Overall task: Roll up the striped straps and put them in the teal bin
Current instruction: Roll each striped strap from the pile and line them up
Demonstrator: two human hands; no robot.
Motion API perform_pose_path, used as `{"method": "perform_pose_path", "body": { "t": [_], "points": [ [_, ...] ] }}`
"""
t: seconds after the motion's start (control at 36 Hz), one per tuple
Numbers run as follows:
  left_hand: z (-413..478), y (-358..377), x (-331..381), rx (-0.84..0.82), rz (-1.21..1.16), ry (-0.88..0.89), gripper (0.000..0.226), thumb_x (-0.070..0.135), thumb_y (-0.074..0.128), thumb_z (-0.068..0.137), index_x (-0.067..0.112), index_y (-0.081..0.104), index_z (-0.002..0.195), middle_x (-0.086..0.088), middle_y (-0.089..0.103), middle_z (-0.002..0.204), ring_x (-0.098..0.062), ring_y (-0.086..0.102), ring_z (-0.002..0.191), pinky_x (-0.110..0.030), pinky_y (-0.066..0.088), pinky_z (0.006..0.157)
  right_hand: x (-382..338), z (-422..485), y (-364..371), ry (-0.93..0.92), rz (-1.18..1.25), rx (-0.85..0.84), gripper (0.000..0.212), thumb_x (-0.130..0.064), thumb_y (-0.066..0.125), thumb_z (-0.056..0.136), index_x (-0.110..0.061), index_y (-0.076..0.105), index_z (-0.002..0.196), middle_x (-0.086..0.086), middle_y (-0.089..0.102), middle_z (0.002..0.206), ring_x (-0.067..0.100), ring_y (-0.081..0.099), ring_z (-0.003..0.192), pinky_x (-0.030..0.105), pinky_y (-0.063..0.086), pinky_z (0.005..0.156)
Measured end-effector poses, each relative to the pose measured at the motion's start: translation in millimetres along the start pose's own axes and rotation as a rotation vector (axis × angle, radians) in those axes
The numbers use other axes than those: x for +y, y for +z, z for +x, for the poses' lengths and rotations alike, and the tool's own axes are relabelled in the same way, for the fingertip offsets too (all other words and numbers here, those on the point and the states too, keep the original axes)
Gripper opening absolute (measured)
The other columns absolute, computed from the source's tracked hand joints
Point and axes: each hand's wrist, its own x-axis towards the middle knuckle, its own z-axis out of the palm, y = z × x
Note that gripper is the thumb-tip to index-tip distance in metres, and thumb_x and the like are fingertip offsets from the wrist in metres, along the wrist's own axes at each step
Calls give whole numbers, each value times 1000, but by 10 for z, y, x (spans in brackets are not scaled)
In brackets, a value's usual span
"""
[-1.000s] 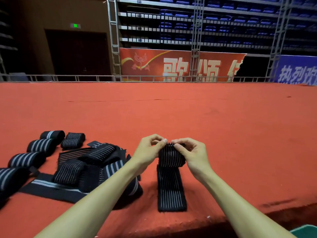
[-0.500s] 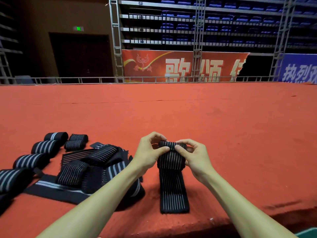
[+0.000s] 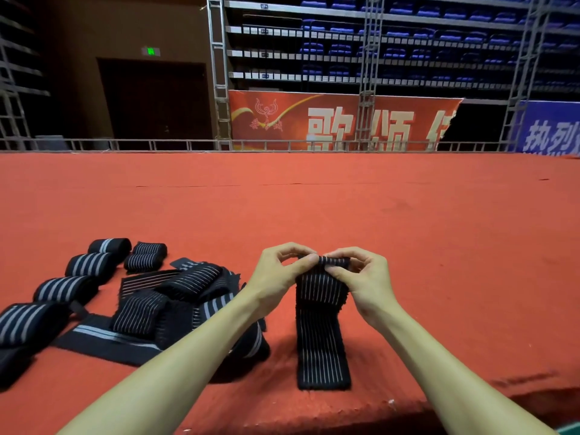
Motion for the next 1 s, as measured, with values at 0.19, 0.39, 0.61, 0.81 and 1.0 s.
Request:
{"method": "perform_pose_path", "body": {
  "t": [0.19,0.39,0.61,0.81,1.0],
  "points": [
    [9,34,25,100,12,42,19,-9,72,81,10,73,81,0,74,97,-9,69,88,-18,53,75,49,-11,-30,120,68,-16,30,-1,78,76,-21,73,97,16,74,93,26,69,87,42,54,80],
    [13,-4,-20,91,78,10,27,-4,74,82,12,65,102,-10,69,107,-16,69,90,-28,58,77,31,-28,1,109,2,-10,23,6,73,81,-14,68,91,8,73,78,19,67,73,31,54,64],
    [11,-34,-43,10,147,15,20,-6,67,86,13,66,93,-11,65,98,-23,65,91,-37,59,72,39,-30,5,179,75,-51,26,10,69,82,-15,66,90,10,69,86,24,66,79,32,54,63],
    [-2,21,-1,67,195,120,19,-14,61,84,4,63,86,-3,65,86,-12,62,68,-31,54,63,-15,-55,65,235,149,-100,3,-9,66,91,-8,66,94,7,66,79,20,63,74,35,50,65],
    [-17,-9,-37,-2,29,8,13,6,72,75,13,67,85,-7,63,92,-22,61,85,-39,52,79,11,-3,24,104,45,-89,21,2,72,84,-19,72,79,8,69,77,19,63,74,33,52,68]
  ]
}}
